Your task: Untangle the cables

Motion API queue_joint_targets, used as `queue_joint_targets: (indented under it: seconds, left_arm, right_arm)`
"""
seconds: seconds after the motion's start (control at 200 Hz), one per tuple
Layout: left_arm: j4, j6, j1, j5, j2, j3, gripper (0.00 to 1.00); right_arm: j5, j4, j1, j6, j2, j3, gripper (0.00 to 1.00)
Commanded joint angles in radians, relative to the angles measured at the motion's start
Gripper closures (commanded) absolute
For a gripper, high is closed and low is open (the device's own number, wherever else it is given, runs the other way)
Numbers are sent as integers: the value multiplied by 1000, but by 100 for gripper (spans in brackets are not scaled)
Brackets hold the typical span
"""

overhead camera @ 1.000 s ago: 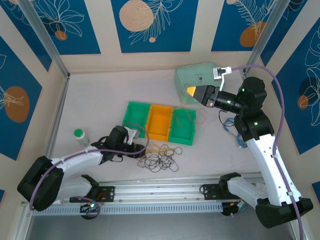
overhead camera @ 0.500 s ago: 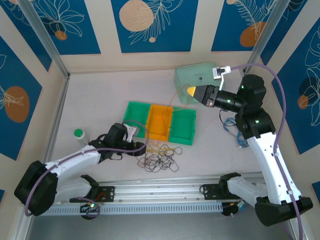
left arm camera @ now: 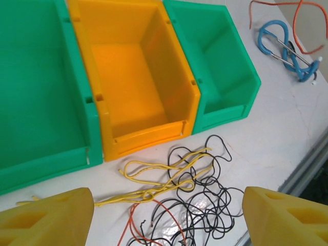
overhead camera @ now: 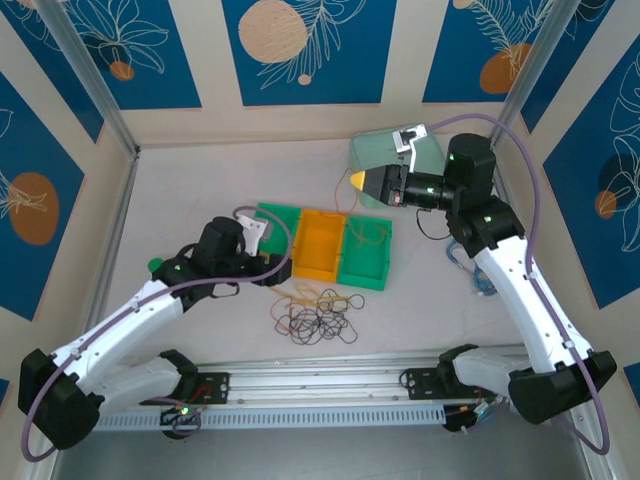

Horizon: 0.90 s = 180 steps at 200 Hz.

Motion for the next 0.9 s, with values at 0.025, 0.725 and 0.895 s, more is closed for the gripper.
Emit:
queue_joint_targets:
  seconds: [0.025,0.725,0.895]
  left_arm:
    - [-81,-17,41,-58,-16,65,22]
    - [-80,-38,177,116,-4,107,20]
    - [-74,-36,189,139,-3,105,20]
  right_arm:
    - [1,9,14,-37,24,46,100]
    - [-2,110,28,-61,226,33,100]
    - [-16,119,33,-54,250,31,100]
